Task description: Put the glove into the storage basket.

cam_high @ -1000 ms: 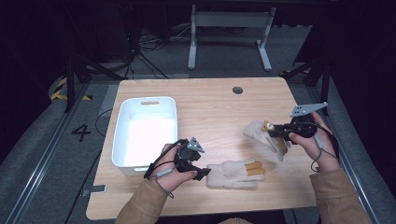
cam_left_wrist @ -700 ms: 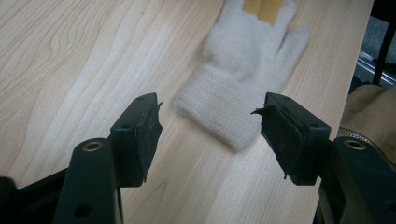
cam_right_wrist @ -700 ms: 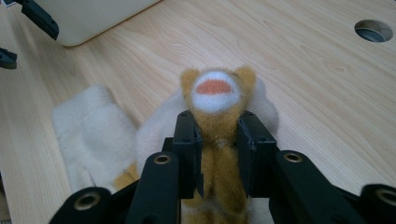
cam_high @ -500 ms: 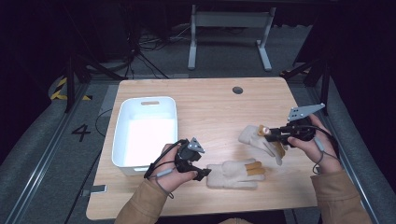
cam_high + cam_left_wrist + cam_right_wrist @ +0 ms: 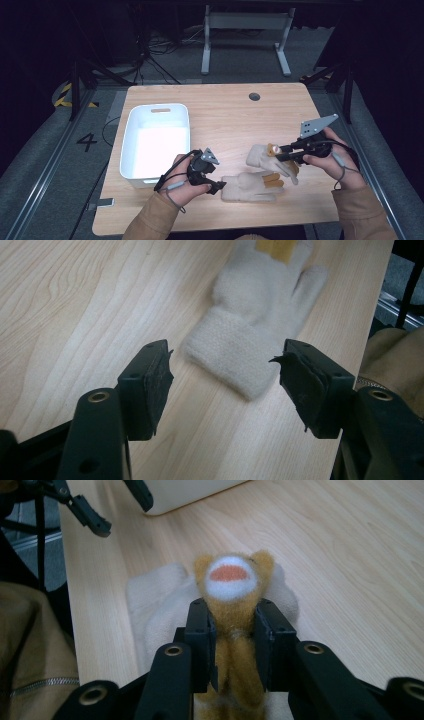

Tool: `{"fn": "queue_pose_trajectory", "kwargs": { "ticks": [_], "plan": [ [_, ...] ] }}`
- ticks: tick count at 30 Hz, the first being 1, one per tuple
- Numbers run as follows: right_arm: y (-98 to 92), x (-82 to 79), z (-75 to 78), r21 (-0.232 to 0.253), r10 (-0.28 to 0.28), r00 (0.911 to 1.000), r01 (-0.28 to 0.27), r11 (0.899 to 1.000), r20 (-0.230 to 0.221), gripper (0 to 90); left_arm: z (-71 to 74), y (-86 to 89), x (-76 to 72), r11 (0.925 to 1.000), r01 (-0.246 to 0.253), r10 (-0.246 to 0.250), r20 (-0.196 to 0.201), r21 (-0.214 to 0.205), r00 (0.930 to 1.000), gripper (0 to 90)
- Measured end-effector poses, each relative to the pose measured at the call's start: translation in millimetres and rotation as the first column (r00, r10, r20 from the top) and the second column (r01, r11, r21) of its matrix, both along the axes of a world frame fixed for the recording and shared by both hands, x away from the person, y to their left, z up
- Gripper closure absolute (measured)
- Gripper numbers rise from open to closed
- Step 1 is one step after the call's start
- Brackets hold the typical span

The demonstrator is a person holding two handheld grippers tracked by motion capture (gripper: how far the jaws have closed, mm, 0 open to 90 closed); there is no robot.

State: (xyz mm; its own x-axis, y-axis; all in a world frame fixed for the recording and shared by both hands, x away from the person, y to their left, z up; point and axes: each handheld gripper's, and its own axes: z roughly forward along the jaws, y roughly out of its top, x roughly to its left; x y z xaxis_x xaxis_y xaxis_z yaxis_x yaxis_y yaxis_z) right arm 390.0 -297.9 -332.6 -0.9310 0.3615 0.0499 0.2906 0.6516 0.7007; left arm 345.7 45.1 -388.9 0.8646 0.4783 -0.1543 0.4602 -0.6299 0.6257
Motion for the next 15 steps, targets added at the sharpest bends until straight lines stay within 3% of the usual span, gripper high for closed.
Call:
{"fn": "queue_pose_trajectory", "kwargs": {
  "ticks": [5,8,15],
  "plan": [
    [10.3,-1.7,-0.2,-0.022,0.047,0.9989,-0.047,0.999,-0.003,71.3,0.1,1.7,-2.0,1.0,0.001,-0.001,-0.001,0.002,1.0,38.2],
    [20.5,-3.6,-3.6,-0.038,0.096,0.9952,-0.097,0.995,-0.018,71.2,1.4,2.5,-3.3,1.0,0.0,0.0,0.001,-0.001,1.0,38.3],
    [35.0,-4.0,-8.1,-0.043,0.154,0.9875,-0.155,0.987,-0.036,71.1,1.6,6.8,-3.8,0.9999,-0.014,0.014,0.0,-0.005,0.9999,38.2]
  ]
}}
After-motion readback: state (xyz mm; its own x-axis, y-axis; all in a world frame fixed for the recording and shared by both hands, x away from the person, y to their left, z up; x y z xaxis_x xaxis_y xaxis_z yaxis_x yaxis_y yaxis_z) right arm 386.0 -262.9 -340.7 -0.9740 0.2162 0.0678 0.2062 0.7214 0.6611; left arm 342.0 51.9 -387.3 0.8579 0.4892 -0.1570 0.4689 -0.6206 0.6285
